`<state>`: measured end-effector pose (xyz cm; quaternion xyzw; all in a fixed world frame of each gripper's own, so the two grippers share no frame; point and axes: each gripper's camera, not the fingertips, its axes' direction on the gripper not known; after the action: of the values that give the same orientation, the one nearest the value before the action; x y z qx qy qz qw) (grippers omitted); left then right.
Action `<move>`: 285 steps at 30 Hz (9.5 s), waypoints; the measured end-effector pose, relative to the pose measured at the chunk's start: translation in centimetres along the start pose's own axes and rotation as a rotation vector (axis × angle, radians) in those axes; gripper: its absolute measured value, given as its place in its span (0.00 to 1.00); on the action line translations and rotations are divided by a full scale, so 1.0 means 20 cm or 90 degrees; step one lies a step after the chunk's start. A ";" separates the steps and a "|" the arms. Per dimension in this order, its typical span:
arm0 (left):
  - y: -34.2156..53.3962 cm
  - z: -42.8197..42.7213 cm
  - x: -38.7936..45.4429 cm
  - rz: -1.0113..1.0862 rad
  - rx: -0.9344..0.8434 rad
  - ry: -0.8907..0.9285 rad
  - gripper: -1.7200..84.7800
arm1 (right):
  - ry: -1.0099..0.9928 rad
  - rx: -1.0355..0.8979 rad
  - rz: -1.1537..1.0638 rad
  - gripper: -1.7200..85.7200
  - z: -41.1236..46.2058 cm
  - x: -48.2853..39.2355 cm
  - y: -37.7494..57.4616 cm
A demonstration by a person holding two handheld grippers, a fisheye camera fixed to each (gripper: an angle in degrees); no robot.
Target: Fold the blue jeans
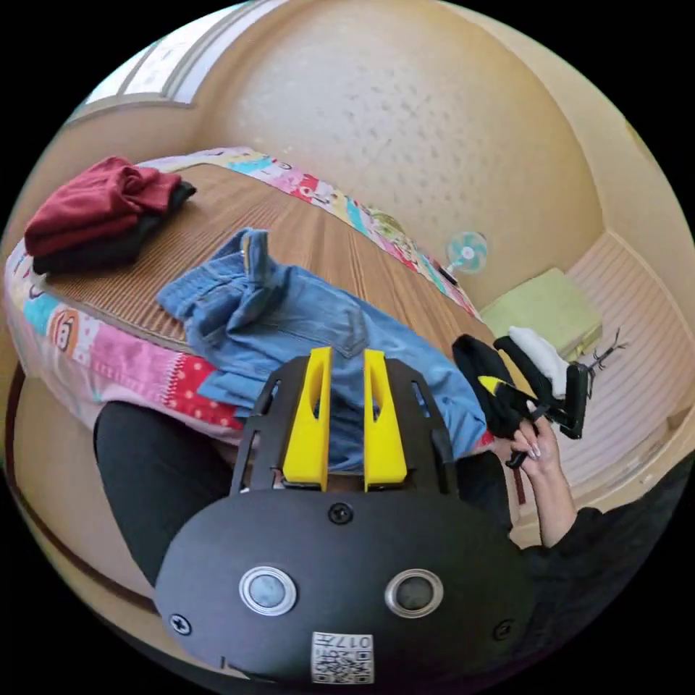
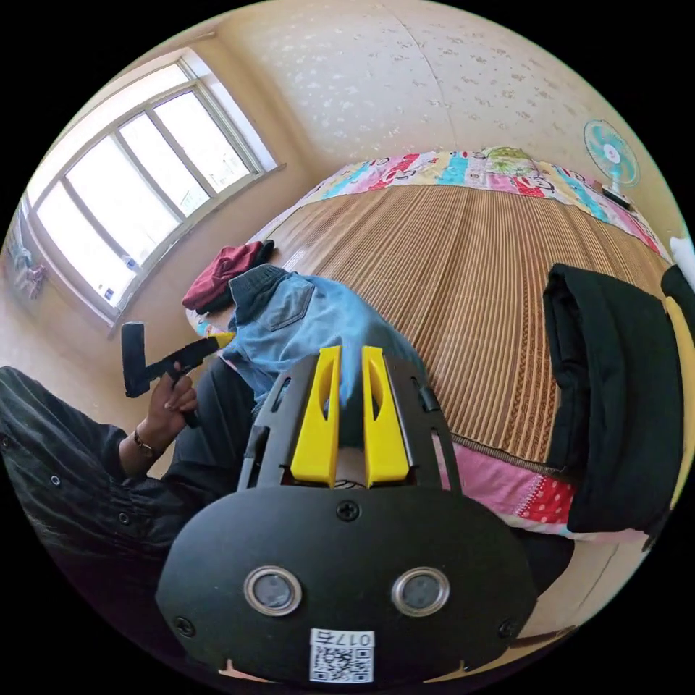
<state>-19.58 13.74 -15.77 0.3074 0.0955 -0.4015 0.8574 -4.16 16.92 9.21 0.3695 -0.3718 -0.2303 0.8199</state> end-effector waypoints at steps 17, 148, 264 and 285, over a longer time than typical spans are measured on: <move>-0.09 -0.16 -0.34 -0.195 -0.041 0.270 0.04 | -0.116 -0.152 -0.232 0.17 0.64 -0.79 -0.43; 0.12 0.38 -0.42 0.231 -0.299 0.115 0.02 | 0.317 -0.191 0.247 0.11 -0.57 0.79 0.05; 0.05 0.22 -0.49 -0.022 -0.370 0.554 0.01 | 0.034 0.095 0.165 0.04 0.62 2.05 -2.05; -0.20 0.17 -0.56 0.123 -0.214 0.118 0.14 | -0.036 -0.090 0.108 0.12 0.71 1.51 -0.54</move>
<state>-30.30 16.81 -10.26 0.2036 0.2098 -0.2662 0.9185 2.35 -15.69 20.52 0.2713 -0.4079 -0.1962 0.8494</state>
